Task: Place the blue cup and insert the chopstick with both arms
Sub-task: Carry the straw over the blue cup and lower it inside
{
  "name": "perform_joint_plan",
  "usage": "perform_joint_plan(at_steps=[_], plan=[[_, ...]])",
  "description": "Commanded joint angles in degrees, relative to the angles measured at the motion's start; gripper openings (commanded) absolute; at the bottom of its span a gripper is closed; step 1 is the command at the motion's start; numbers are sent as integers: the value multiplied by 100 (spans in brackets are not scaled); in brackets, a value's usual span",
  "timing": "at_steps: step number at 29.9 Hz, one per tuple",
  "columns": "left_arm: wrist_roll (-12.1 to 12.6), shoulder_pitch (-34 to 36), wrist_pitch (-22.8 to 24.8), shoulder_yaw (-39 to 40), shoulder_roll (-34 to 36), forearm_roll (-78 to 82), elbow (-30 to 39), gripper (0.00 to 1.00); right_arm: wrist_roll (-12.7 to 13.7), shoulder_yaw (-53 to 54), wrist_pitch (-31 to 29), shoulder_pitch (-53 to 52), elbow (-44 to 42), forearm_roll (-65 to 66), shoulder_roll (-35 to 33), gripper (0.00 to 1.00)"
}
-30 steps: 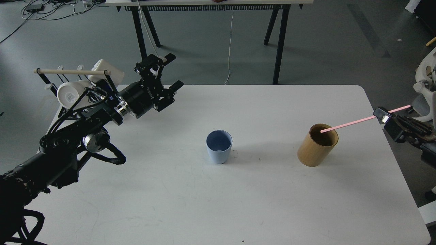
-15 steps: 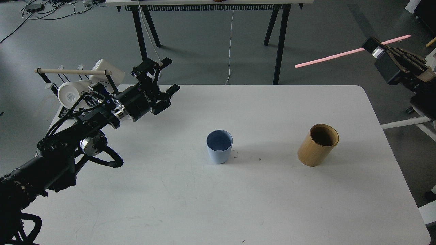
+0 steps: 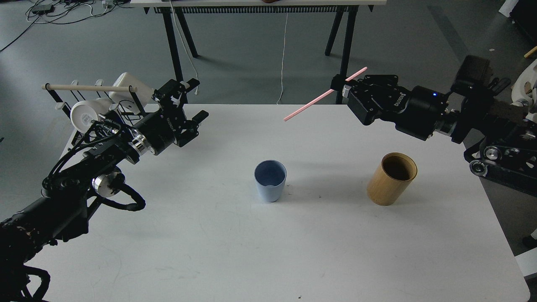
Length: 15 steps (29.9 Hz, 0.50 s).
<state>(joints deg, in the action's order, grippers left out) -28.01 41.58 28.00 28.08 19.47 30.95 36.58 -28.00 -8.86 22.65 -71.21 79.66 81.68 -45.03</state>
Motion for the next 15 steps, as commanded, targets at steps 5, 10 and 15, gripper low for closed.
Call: perform_joint_plan(at_steps=[5,10,15], plan=[[1,-1,0,5,-5,-1,-2,99,0,-758,-463,-604,6,41,459,0],[1,-9,0,5,-22,-1,-2,99,0,-898,-577,-613,-38,67,714,0],[1,-9,0,5,-22,-1,-2,99,0,-969,-568,-526,-476,76,1162,1]])
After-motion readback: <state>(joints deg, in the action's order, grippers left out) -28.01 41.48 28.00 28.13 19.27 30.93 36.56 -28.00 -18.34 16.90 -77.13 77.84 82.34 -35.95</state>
